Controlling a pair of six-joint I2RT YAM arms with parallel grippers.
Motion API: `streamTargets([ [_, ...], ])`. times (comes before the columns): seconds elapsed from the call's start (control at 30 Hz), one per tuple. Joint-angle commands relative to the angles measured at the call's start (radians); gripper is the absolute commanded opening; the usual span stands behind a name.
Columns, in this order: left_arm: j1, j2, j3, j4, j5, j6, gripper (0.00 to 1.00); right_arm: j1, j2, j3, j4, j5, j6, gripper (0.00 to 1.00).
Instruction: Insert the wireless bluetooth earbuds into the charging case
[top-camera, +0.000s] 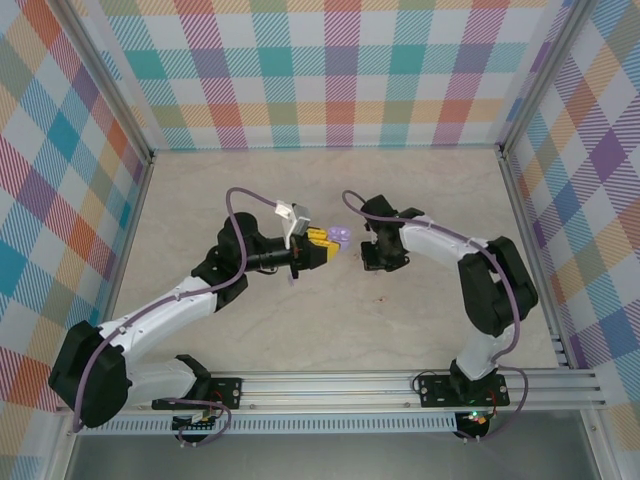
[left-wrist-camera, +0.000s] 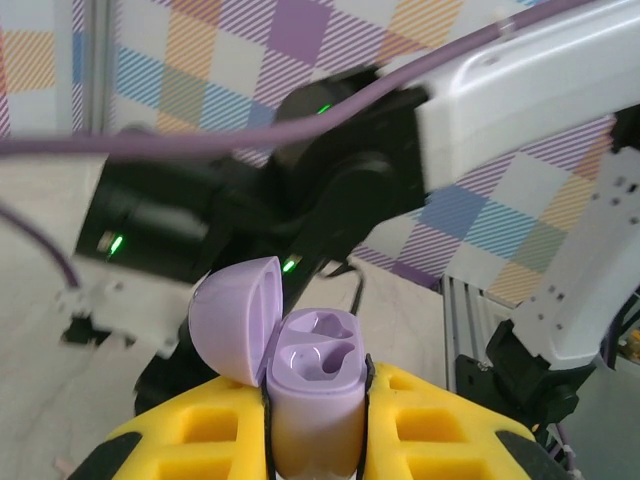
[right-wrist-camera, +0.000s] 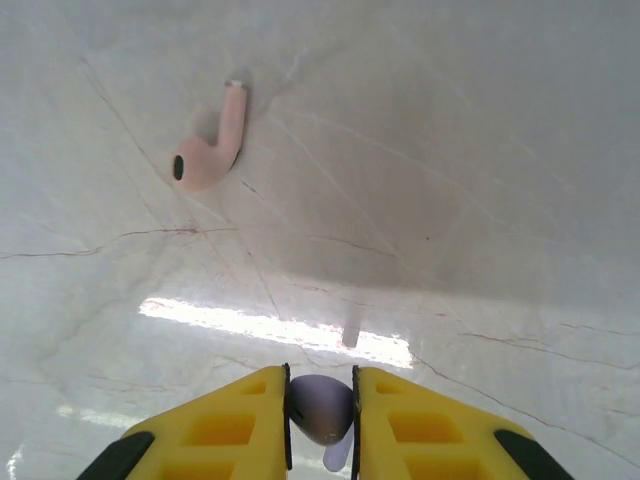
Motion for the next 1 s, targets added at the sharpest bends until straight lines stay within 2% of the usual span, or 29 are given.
streamTargets([
  [0.0,0.008,0.017,-0.025,0.078,-0.058,-0.040,0.19,-0.011,-0.083,-0.037,0.064,-0.038,-0.015,0.21],
  [0.53,0.008,0.109,-0.062,0.129,-0.160,-0.070,0.19,-0.014,-0.298,-0.064,0.088,-0.074,-0.023,0.22],
  [0.97,0.008,0.101,-0.114,0.159,-0.126,0.069,0.18,-0.013,-0.478,-0.013,0.104,-0.206,-0.056,0.23],
])
